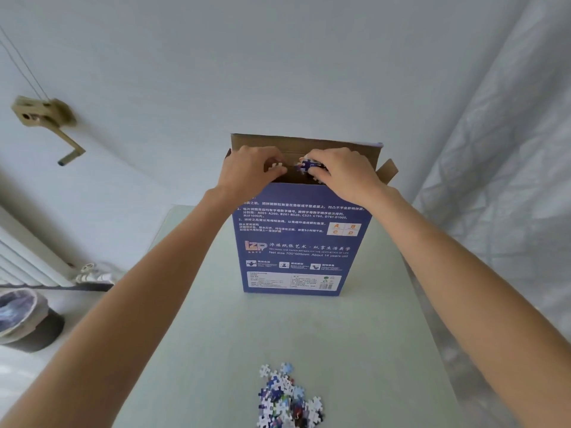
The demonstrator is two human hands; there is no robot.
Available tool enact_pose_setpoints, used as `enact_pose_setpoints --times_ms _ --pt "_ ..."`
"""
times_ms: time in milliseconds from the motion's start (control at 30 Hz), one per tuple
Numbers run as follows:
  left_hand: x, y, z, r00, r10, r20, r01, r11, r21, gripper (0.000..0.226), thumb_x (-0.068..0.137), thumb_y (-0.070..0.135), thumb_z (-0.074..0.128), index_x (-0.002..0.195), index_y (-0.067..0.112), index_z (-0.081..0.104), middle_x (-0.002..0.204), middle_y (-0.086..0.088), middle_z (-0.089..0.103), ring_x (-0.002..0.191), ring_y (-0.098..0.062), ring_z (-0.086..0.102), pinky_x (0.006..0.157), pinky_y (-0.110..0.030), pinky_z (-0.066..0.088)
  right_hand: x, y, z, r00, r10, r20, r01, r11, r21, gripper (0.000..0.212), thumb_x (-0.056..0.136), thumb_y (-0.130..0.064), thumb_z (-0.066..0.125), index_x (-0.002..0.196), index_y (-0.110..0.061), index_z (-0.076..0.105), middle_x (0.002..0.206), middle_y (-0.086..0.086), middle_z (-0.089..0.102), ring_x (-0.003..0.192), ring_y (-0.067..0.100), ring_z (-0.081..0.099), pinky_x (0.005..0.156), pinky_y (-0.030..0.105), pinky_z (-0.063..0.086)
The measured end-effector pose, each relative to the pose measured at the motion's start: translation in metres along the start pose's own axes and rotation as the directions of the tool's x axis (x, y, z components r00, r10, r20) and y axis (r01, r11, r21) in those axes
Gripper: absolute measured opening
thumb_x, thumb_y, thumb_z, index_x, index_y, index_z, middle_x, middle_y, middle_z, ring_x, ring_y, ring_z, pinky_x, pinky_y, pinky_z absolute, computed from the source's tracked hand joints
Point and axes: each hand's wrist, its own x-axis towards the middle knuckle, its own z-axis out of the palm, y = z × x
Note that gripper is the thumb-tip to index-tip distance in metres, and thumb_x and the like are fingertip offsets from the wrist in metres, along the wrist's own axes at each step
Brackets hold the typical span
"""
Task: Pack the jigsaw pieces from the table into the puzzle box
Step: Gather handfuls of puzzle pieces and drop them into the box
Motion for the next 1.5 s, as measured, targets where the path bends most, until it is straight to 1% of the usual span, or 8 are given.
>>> enact_pose_setpoints --times_ms 200,500,667,800,1033,1167,1267,1500 --pt "-0.003 0.004 0.001 1.000 0.012 0.005 -0.012 1.000 0.015 0.018 0.089 0.039 0.056 0.090 0.030 0.071 0.073 0.005 0.063 0.078 -0.022 0.059 0.064 -0.029 0.040 0.001 0.001 0.006 0.998 0.040 0.039 -0.045 0.990 0.133 0.033 0.091 -0.030 0.057 0.123 -0.021 0.053 0.101 -0.001 0.068 0.085 0.017 0.063 0.075 0.037 0.053" --pt "-0.008 0.002 0.002 0.990 0.101 -0.094 -0.104 0.994 -0.030 0.021 0.083 0.031 0.067 0.102 0.025 0.069 0.089 0.011 0.071 0.081 -0.008 0.064 0.067 -0.020 0.041 -0.014 -0.006 0.021 0.967 -0.011 -0.256 0.076 0.967 0.245 0.018 0.091 -0.016 0.056 0.104 -0.013 0.068 0.101 0.001 0.070 0.086 0.016 0.065 0.076 0.032 0.055" --pt "-0.025 0.002 0.004 0.844 0.369 -0.390 -0.336 0.929 0.151 0.012 0.089 0.024 0.059 0.089 0.022 0.071 0.076 0.008 0.068 0.067 -0.014 0.063 0.051 -0.020 0.038 -0.048 -0.022 0.024 0.882 -0.087 -0.464 0.177 0.972 0.154 0.016 0.091 -0.010 0.054 0.098 -0.007 0.068 0.093 0.003 0.070 0.086 0.015 0.063 0.074 0.021 0.050" --pt "-0.085 0.003 0.021 0.788 0.383 -0.483 -0.394 0.915 0.082 0.012 0.090 0.022 0.061 0.095 0.018 0.070 0.082 0.005 0.071 0.071 -0.012 0.064 0.052 -0.022 0.048 -0.112 -0.037 0.060 0.909 -0.059 -0.413 0.146 0.972 0.183 0.014 0.089 -0.010 0.058 0.098 -0.007 0.068 0.092 0.003 0.070 0.086 0.014 0.062 0.075 0.016 0.046" --pt "-0.239 -0.016 0.100 0.994 -0.065 0.083 0.073 0.992 -0.101 0.026 0.087 0.028 0.058 0.112 0.022 0.065 0.102 0.006 0.069 0.088 -0.016 0.064 0.073 -0.030 0.054 -0.250 -0.054 0.170 0.975 0.133 0.180 -0.190 0.918 0.349 0.022 0.083 -0.002 0.059 0.102 -0.008 0.069 0.099 0.004 0.069 0.093 0.023 0.063 0.079 0.032 0.053" --pt "-0.298 -0.025 0.138 0.786 -0.307 0.537 0.310 0.947 0.088 0.064 0.085 0.042 0.061 0.141 0.029 0.034 0.137 -0.002 0.046 0.122 -0.022 0.044 0.096 -0.036 0.043 -0.296 -0.064 0.202 0.788 0.215 0.577 -0.395 0.895 0.206 0.045 0.089 -0.013 0.055 0.134 -0.009 0.046 0.130 0.010 0.049 0.120 0.026 0.045 0.101 0.031 0.034" --pt "-0.330 -0.024 0.161 0.633 -0.371 0.679 0.371 0.916 0.154 0.093 0.076 0.051 0.069 0.148 0.025 0.016 0.146 -0.007 0.030 0.130 -0.026 0.033 0.100 -0.039 0.040 -0.321 -0.077 0.218 0.609 0.341 0.717 -0.555 0.828 0.078 0.063 0.088 -0.024 0.058 0.142 -0.011 0.029 0.134 0.014 0.036 0.123 0.029 0.040 0.103 0.036 0.035" --pt "-0.371 -0.006 0.184 0.569 -0.347 0.745 0.336 0.926 0.174 0.118 0.058 0.053 0.081 0.148 0.021 0.012 0.138 -0.007 0.027 0.122 -0.023 0.032 0.093 -0.034 0.047 -0.336 -0.118 0.235 0.608 0.270 0.747 -0.560 0.812 0.163 0.067 0.077 -0.036 0.072 0.129 -0.011 0.038 0.126 0.011 0.034 0.116 0.026 0.039 0.097 0.035 0.039"
